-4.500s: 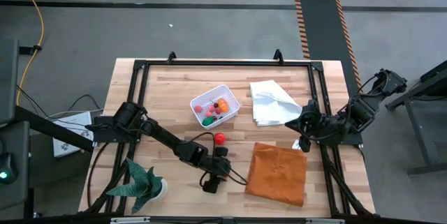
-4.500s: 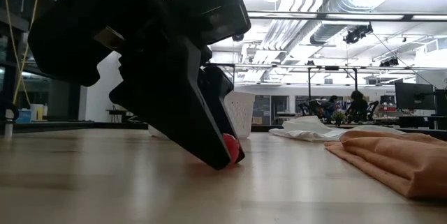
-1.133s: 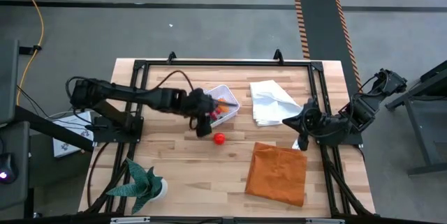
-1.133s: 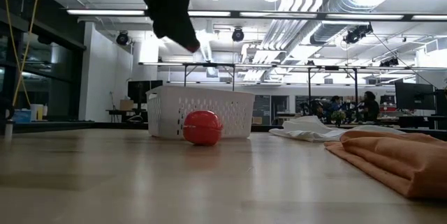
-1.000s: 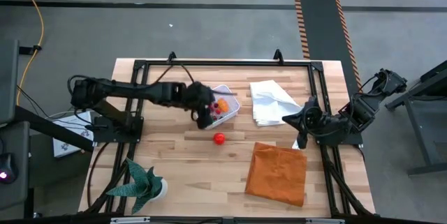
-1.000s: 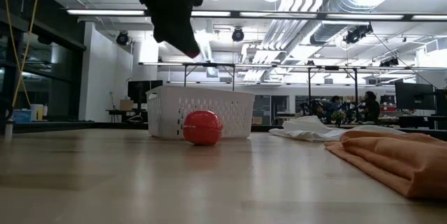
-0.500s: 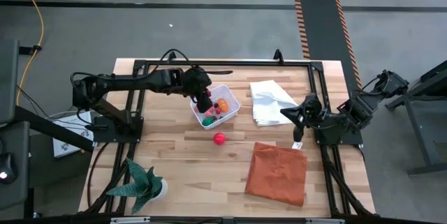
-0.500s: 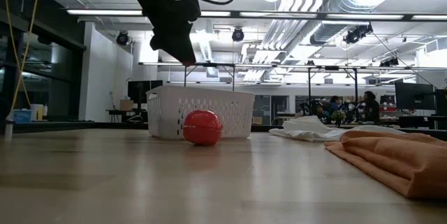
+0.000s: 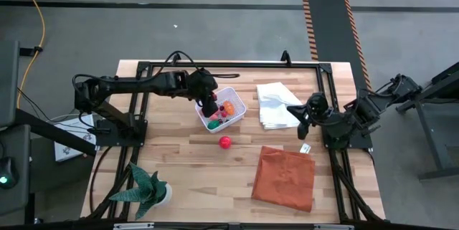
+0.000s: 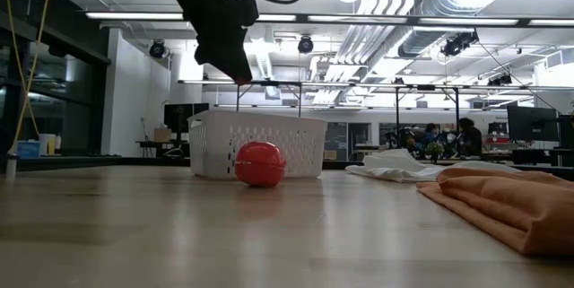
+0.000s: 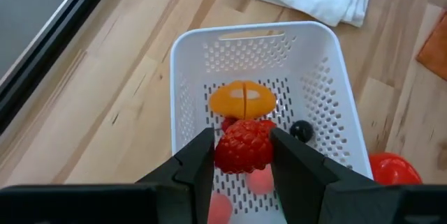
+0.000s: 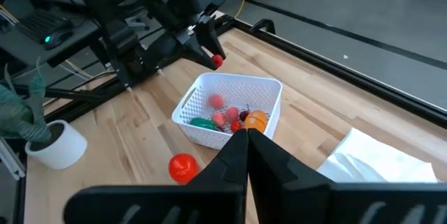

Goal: Pick and placing Produce into tupperware
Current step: Put the raspberry in the basket, then put the tomato in the basket

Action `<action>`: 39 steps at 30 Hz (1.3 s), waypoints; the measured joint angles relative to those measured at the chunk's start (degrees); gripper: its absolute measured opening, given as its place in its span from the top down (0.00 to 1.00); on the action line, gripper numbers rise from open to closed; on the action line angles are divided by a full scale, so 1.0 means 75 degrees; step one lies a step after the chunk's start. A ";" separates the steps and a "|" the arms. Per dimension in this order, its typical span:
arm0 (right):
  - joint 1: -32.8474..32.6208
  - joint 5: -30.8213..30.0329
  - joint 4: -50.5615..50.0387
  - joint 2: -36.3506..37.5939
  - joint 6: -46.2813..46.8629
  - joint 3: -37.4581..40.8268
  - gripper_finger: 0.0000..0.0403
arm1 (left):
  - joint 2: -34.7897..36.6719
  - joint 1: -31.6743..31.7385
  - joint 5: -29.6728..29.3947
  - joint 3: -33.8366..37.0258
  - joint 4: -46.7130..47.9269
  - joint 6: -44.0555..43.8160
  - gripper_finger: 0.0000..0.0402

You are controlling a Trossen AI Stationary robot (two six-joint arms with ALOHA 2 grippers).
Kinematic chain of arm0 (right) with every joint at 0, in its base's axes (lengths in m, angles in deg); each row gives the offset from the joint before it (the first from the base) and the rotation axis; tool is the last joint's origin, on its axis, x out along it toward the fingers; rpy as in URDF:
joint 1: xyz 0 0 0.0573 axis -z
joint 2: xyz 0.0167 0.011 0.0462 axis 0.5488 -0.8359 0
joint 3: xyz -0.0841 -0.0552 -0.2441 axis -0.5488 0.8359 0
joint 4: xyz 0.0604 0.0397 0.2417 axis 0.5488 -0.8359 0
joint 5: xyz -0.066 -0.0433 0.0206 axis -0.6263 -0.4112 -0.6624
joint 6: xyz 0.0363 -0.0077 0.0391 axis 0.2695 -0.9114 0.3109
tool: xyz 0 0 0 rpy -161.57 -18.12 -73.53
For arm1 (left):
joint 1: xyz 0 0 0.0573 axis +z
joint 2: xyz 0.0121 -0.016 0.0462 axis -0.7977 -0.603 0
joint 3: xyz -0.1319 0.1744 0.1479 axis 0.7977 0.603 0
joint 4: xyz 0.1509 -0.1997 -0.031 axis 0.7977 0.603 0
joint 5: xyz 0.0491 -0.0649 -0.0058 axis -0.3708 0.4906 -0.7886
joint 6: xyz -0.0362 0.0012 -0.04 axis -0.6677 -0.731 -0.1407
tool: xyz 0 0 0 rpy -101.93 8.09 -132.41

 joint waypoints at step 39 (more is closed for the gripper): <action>0.0068 0.0204 -0.0075 0.0000 0.0000 0.0000 1.00 | -0.0003 -0.0869 0.2409 0.0000 0.0327 0.1728 0.70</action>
